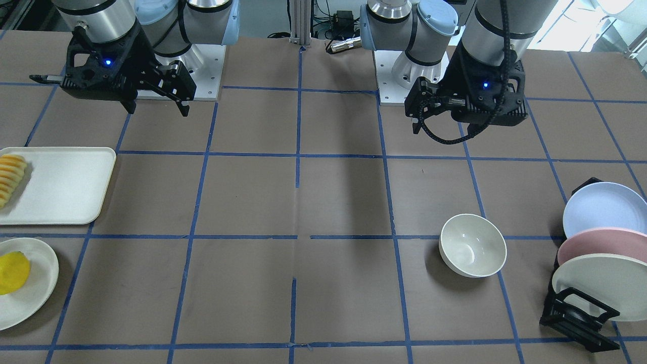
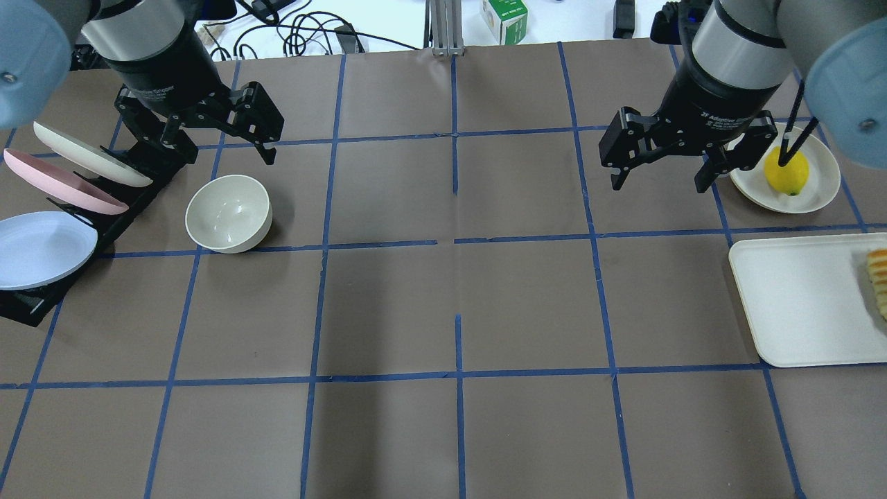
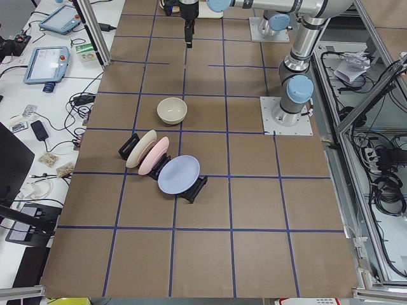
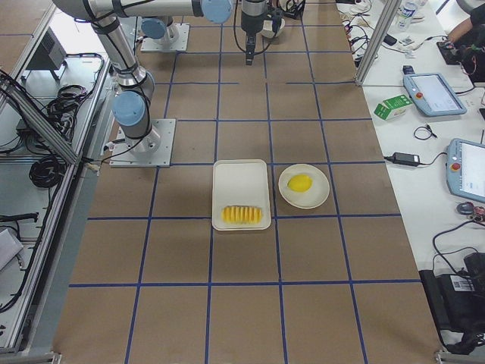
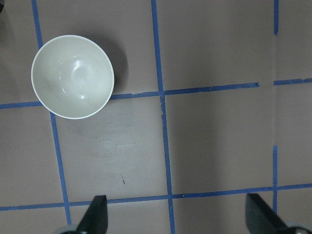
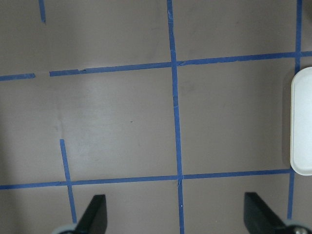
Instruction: Place bowl and put lemon in it
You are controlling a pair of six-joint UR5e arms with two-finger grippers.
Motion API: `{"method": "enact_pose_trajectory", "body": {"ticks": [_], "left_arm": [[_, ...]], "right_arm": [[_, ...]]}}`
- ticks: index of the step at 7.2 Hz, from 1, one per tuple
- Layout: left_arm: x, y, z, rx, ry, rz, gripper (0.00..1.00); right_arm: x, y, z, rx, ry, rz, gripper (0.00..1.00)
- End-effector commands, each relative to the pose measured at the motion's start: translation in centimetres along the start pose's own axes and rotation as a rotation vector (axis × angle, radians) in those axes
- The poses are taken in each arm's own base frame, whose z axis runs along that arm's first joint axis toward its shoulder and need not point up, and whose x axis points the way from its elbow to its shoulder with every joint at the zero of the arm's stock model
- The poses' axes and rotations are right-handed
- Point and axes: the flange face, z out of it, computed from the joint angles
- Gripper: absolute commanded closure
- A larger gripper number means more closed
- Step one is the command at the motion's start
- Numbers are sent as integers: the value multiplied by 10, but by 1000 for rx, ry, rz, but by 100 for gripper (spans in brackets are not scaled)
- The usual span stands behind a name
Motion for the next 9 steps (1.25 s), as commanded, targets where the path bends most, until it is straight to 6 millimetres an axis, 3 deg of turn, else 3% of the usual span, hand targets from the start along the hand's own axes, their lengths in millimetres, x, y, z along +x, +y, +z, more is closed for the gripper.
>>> {"method": "enact_pose_trajectory", "body": {"ticks": [1,3,4,5,6,7,9], "left_arm": [[-65,-45,45,-25,21,-68,0],[-111,-85,109,-43,17,33,0],[-152,-98,143,-66,40,17,0],[-180,-106,175,-35,36,65,0],[-193,-103,216,-23,34,85,0],[-205,-96,247,2,24,68,0],[-227,-88,271,-8,30,30,0]], "right_arm": [[0,-1,1,0,1,-1,0],[16,-13,0,32,3,23,0],[39,-26,0,55,4,73,0],[73,-42,9,38,-4,136,0],[109,-55,13,47,-5,153,0],[138,-78,27,69,6,60,0],[182,-96,43,76,11,16,0]]}}
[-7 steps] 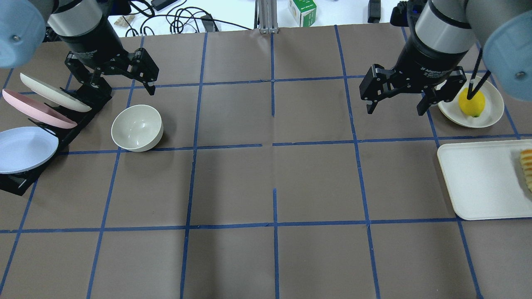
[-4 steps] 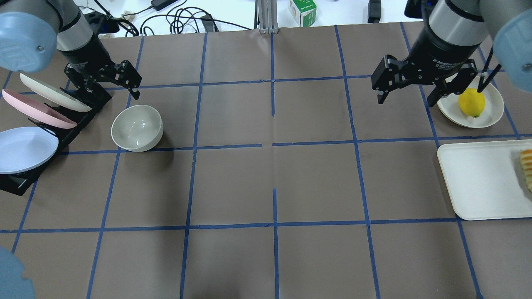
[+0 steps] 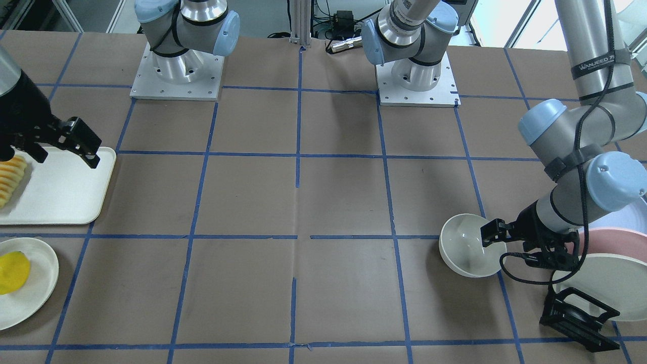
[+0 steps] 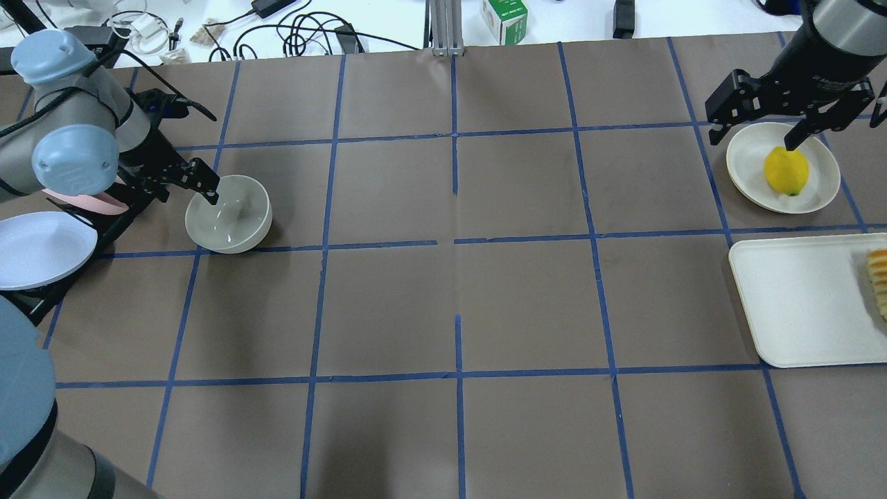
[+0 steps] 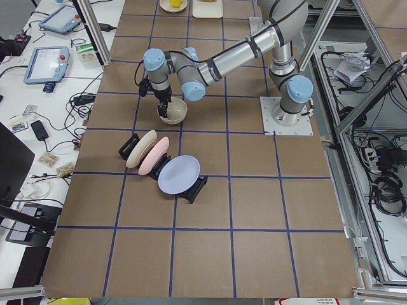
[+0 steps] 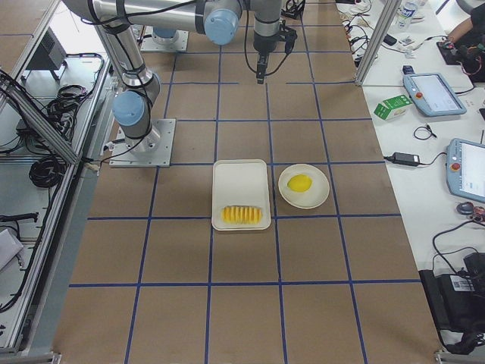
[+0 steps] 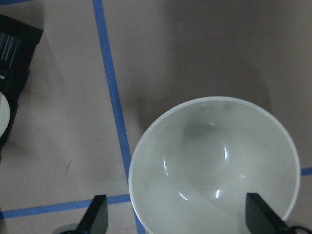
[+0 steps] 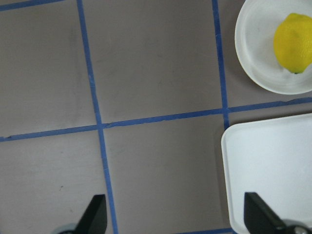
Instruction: Place bowl and put lemon in it
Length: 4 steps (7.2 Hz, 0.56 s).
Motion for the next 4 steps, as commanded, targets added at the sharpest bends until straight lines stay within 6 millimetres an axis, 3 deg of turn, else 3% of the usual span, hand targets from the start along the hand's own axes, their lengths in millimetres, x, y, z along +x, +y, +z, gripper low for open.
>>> {"method": "enact_pose_trajectory", "body": {"ticks": [1,3,4], "left_arm": [[-14,6,26,-21,13,-33,1],[-11,5,49,-35,57,-71,7],[-12,5,49,-34,53,-94,22]], "right_arm": [[46,-21,28,-16,-4,-61,0],[113,-55,67,57,28,-95,0],[132,-63,86,52,27,-106,0]]}}
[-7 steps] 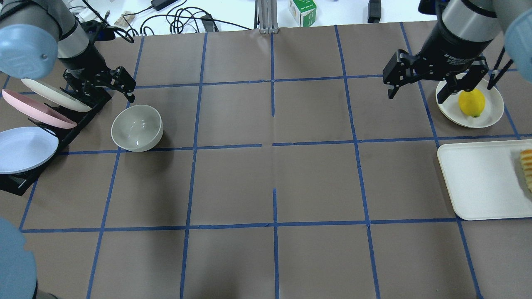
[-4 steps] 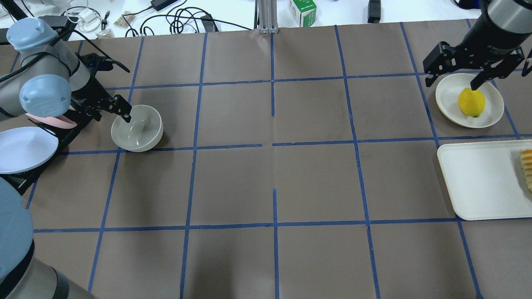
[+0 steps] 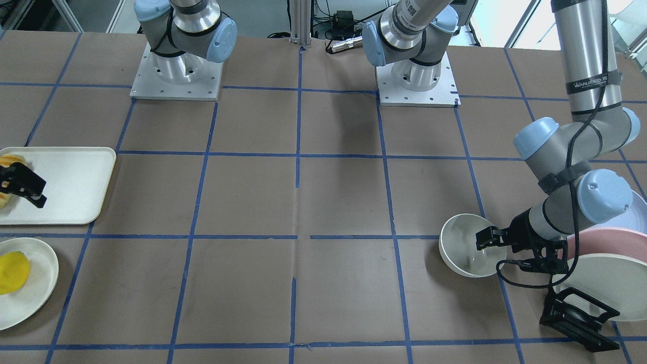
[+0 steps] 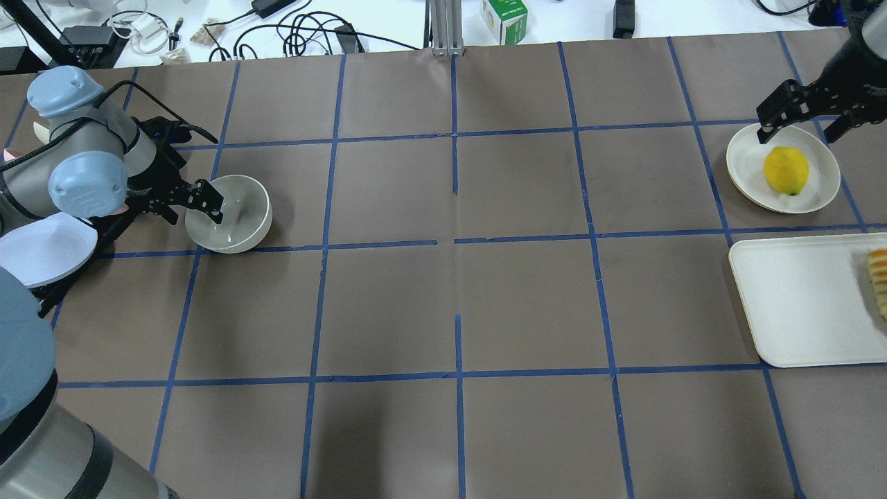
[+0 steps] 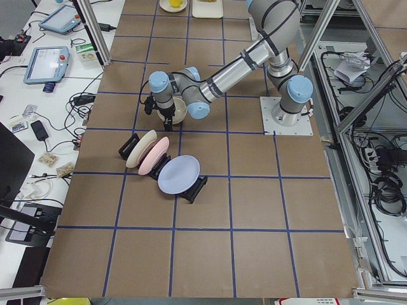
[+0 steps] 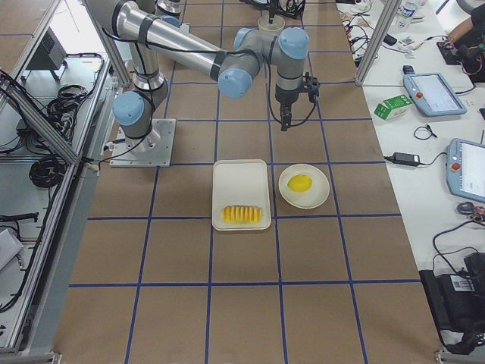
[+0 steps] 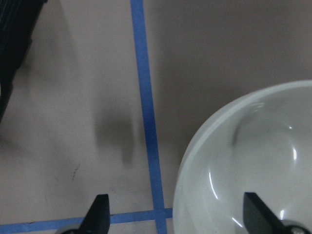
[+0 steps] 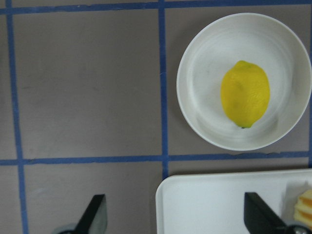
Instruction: Place bowl and put lemon in it
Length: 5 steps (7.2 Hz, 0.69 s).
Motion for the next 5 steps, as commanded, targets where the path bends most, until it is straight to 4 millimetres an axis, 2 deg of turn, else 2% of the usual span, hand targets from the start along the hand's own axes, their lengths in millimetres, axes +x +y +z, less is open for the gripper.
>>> {"method": "enact_pose_trajectory", "body": {"ticks": [1,2,3,5], "left_arm": [[-1,-2,4,6,0,-29,47],[-1,-3,0,12,0,-35,78],[0,-1,7,0,9,-39,97],[0,0,0,6,11,-46,100]], "right_arm": [[41,-10,41,-11,-3,-44,0],[55,-10,49,-19,-9,-47,0],[64,-17,62,-5,0,-42,0],[77,-36,104,43,36,-58,0]]}}
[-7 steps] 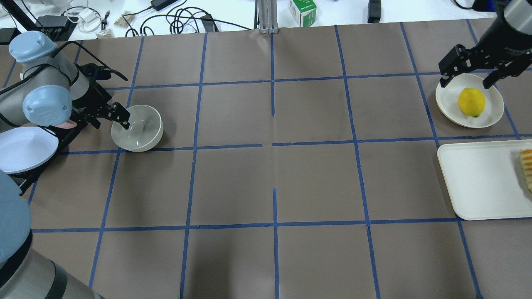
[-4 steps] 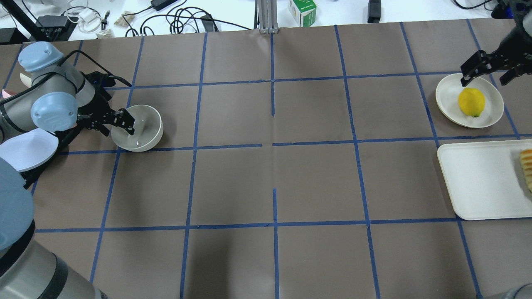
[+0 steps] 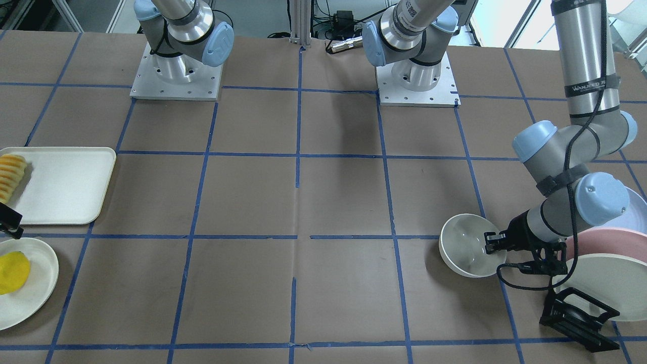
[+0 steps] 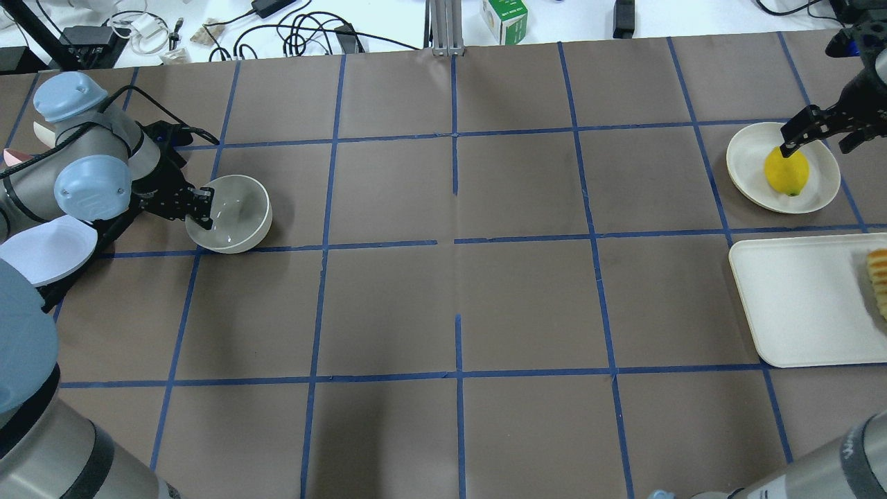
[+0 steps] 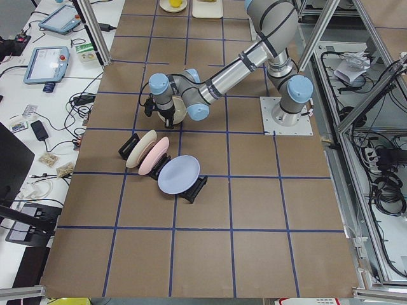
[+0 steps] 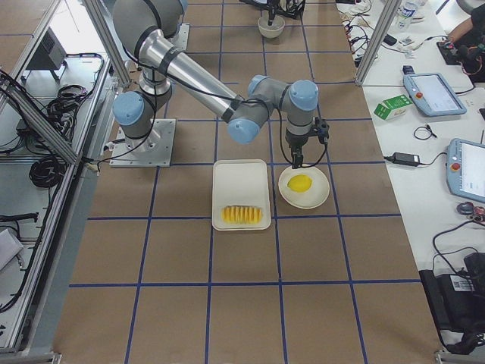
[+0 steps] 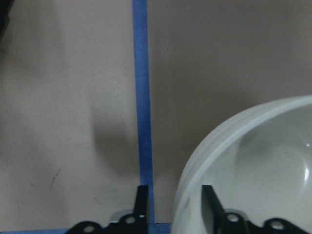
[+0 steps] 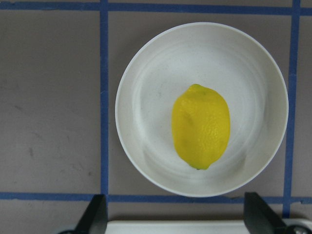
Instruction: Place bowl and put lemon in it
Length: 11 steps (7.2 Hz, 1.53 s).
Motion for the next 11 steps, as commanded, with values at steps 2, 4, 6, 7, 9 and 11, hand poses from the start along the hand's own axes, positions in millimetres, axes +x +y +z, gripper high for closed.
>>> {"method": "enact_pose_trajectory", "body": {"ticks": [2,4,6,7,9,11], "left_arm": [[31,3,-43,-7,46,-94,100],[138,9,-55,-7,86,-1,100],[226,12,-57,16,157,33,100],[265,16,-44,37,156,93,100],[328,27,-23,55,154,83,100],[369,38,0,52,152,79,100]], "right_arm": [[14,-15,58,8,8,-5,0],[23,-23,91,39,47,-2,0],[25,-25,105,27,45,23,0],[25,-24,106,23,42,42,1],[23,-22,103,13,38,44,45],[22,-14,89,-61,32,46,100]]}}
